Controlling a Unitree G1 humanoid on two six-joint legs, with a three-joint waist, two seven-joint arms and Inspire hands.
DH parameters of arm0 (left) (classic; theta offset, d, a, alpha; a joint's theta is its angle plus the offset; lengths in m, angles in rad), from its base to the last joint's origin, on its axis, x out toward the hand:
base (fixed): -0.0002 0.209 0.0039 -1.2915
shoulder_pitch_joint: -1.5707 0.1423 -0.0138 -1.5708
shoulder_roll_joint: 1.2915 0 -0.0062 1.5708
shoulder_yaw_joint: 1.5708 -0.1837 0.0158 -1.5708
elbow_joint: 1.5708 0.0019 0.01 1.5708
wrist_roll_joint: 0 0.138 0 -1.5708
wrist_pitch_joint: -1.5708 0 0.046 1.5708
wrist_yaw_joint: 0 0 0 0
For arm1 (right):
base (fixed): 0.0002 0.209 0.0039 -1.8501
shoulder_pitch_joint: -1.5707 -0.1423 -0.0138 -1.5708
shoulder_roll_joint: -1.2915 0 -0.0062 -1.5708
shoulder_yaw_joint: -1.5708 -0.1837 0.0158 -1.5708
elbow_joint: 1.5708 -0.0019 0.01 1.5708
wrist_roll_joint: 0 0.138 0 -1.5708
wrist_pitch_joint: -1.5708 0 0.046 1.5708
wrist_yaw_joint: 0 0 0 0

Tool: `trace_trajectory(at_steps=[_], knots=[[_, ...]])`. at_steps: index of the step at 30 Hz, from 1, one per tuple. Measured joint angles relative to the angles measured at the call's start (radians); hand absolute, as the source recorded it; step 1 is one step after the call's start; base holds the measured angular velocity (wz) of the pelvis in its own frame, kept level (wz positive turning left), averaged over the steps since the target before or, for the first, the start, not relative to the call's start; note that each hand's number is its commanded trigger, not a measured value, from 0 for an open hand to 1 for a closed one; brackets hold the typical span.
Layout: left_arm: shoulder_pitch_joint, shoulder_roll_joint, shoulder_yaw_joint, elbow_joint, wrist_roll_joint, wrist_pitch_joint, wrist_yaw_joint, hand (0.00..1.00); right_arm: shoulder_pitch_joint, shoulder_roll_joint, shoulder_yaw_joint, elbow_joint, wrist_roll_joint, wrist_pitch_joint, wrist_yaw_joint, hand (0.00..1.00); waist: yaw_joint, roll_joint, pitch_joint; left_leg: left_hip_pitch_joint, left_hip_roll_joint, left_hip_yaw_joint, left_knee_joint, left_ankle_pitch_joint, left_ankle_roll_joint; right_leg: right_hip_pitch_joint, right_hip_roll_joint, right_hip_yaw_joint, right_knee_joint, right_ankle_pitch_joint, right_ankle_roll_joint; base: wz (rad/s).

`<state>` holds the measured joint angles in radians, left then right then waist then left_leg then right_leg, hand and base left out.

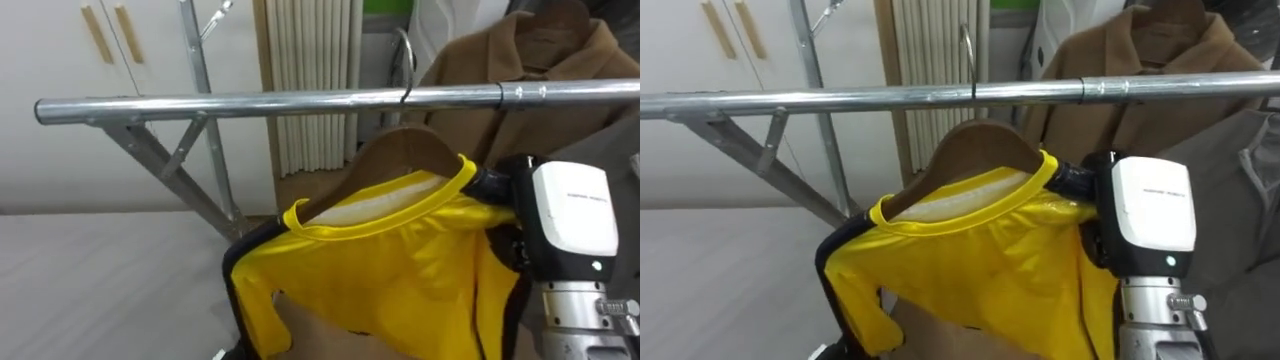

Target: Hang clothes

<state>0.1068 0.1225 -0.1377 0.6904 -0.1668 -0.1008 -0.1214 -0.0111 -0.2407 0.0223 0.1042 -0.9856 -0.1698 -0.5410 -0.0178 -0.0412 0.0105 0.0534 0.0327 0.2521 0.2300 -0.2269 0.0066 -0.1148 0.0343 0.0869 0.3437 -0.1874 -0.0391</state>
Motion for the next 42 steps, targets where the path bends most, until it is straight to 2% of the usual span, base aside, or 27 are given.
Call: trace_trajectory(at_steps=[1,3,5,10,12,17,23,28,42], knots=[[0.0,0.006,0.014,0.019,0.0,0.0,0.001,0.0,0.0,0.001,0.0,0.0,0.002,0.001,0.001,1.0,-0.001,0.001,0.0009,0.004,0.005,0.001,-0.01,-0.003,-0.005,-0.002,0.0,-0.035,-0.004,0.004,-0.006,-0.25],[-0.006,0.016,0.025,0.047,0.001,0.0,0.002,0.0,0.003,-0.003,0.0,0.0,0.007,0.008,0.005,1.0,-0.003,0.001,0.0012,0.013,0.007,0.001,-0.028,-0.006,-0.01,-0.004,0.005,-0.034,-0.004,0.004,-0.007,-0.14],[-0.012,0.013,0.062,0.094,0.004,-0.001,0.003,0.0,0.002,-0.004,-0.004,-0.002,0.009,0.02,0.009,1.0,-0.002,0.0,0.0012,0.023,0.008,0.008,-0.047,-0.006,-0.01,-0.006,0.011,-0.032,-0.005,0.004,-0.007,-0.09],[-0.001,0.015,0.115,0.192,0.009,0.001,0.005,0.0,0.003,-0.006,-0.002,-0.052,0.001,0.021,0.01,1.0,0.009,-0.005,-0.0015,0.03,0.008,0.025,-0.054,-0.006,-0.01,0.001,0.018,-0.035,-0.026,0.007,-0.012,-0.11],[0.009,0.017,0.124,0.23,0.009,0.006,0.01,0.0,0.003,-0.009,-0.003,-0.078,0.012,0.034,0.01,1.0,0.015,-0.006,-0.0022,0.042,0.009,0.03,-0.06,-0.006,-0.01,0.016,0.02,-0.035,-0.044,0.011,-0.017,0.0],[0.039,0.034,0.136,0.306,0.012,0.007,0.044,0.0,0.002,-0.022,-0.003,-0.111,0.047,0.035,0.01,1.0,0.025,-0.028,-0.0131,0.051,0.012,0.019,-0.063,-0.006,-0.01,0.031,0.02,-0.05,-0.064,0.013,-0.02,0.07],[0.081,0.039,0.157,0.375,0.013,0.006,0.076,0.0,0.003,-0.023,-0.004,-0.122,0.055,0.028,0.01,1.0,0.028,-0.029,-0.0124,0.082,0.014,0.012,-0.067,-0.006,-0.01,0.083,0.02,-0.056,-0.103,0.022,-0.019,0.03],[0.082,0.038,0.189,0.399,0.015,0.007,0.094,0.0,0.004,-0.023,-0.005,-0.123,0.054,0.026,0.01,1.0,0.029,-0.023,-0.0089,0.087,0.015,0.009,-0.067,-0.006,-0.01,0.09,0.02,-0.061,-0.106,0.023,-0.019,0.03],[0.064,0.038,0.203,0.398,0.142,0.008,0.113,0.0,0.022,-0.023,-0.01,-0.198,0.067,0.028,0.043,1.0,0.032,-0.02,-0.0113,0.083,0.016,0.008,-0.068,-0.006,-0.01,0.094,0.023,-0.06,-0.106,0.025,-0.021,0.0]])
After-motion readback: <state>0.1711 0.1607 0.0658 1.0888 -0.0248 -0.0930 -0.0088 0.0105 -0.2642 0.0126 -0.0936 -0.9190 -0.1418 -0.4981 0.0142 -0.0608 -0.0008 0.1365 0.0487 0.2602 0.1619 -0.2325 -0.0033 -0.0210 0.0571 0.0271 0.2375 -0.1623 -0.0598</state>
